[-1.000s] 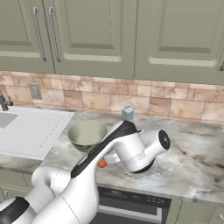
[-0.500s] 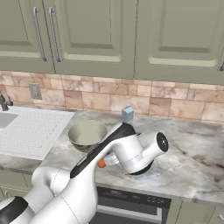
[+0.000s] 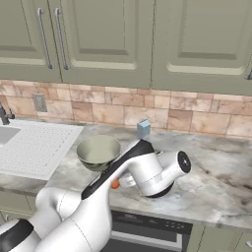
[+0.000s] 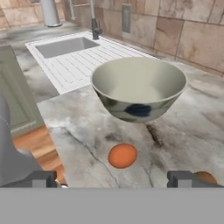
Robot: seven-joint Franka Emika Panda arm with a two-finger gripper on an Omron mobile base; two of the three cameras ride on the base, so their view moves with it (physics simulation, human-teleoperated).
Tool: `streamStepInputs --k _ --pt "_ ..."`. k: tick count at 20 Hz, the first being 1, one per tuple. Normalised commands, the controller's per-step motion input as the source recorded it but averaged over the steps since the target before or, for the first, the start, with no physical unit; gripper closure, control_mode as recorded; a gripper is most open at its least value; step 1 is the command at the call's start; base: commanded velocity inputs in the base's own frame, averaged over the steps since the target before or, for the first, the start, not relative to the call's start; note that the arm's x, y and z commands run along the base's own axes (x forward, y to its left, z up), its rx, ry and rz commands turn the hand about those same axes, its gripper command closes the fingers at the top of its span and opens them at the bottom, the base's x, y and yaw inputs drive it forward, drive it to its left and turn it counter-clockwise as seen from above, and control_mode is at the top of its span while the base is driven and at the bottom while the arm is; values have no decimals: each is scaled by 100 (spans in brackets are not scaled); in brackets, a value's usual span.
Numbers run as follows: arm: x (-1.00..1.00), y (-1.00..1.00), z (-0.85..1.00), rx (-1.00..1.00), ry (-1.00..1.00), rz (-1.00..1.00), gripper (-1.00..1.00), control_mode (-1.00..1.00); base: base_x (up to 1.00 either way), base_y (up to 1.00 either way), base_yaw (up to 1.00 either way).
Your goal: Gather the eggs and milk located in the vicinity of the sink area and place them right next to the bowl.
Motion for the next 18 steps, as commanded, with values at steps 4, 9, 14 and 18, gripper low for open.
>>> streamStepInputs --k 4,9,14,18 --pt "8 -19 -23 0 1 0 -100 -100 0 0 0" --pt "22 -16 -24 0 3 0 -100 -100 0 0 0" --pt "39 -6 -24 0 5 0 -100 -100 0 0 0" --pt "42 -5 -22 0 5 0 -100 -100 0 0 0"
